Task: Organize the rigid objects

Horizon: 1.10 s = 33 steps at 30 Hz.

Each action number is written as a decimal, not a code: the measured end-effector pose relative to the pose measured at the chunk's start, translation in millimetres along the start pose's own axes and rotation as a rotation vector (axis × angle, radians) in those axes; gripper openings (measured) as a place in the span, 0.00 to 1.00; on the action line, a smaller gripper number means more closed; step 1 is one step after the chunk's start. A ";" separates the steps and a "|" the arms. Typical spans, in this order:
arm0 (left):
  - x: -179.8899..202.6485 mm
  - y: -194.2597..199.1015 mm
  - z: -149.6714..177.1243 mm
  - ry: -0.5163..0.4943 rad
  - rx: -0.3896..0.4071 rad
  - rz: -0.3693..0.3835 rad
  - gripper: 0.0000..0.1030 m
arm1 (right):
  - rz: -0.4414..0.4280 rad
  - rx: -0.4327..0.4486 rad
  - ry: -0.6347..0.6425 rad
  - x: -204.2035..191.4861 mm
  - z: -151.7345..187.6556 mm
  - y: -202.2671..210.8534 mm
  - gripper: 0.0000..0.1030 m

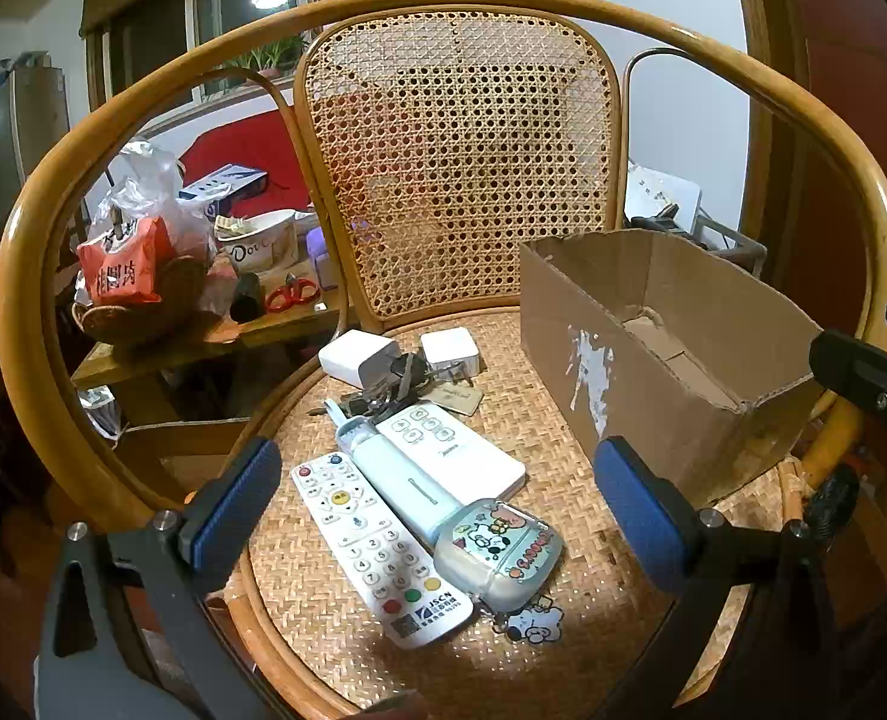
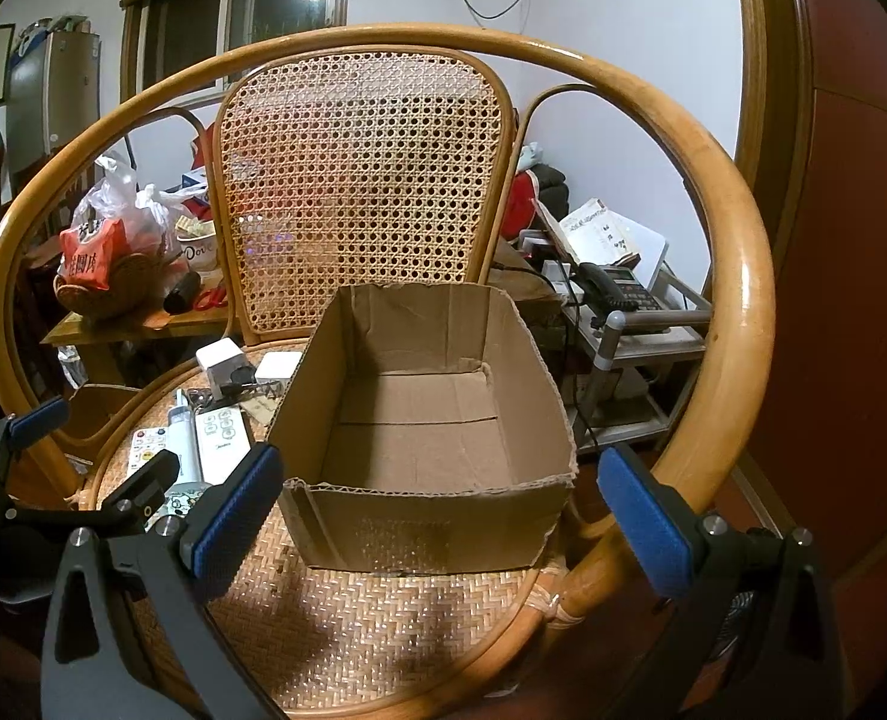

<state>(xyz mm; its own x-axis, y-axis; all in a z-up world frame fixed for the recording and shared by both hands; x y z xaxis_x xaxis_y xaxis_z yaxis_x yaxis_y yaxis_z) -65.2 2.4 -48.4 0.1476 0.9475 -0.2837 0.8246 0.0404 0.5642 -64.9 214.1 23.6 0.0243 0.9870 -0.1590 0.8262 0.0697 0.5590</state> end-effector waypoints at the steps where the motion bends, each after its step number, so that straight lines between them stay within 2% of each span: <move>1: -0.1 0.7 -0.3 0.002 0.004 0.001 1.00 | 0.001 -0.001 0.000 0.0 0.1 -0.6 1.00; 33: 3.6 -0.4 -0.4 -0.002 -0.003 0.015 1.00 | 0.009 -0.010 0.005 0.2 1.1 -1.1 1.00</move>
<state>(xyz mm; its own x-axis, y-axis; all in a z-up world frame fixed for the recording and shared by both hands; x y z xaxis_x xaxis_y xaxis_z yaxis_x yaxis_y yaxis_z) -65.2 5.9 -49.3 0.1611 0.9472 -0.2772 0.8207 0.0274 0.5707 -65.1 214.0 22.1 0.0291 0.9883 -0.1495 0.8205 0.0618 0.5682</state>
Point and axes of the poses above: each gripper's, at about its wrist camera, not at the fingertips, and y roughly against the way its jaws point, x to its right, z to its underside, the point moved 8 cm from there along -y, roughly the way its jaws point, and after that the axes turned 14 degrees about -y, right-handed, at the moved point
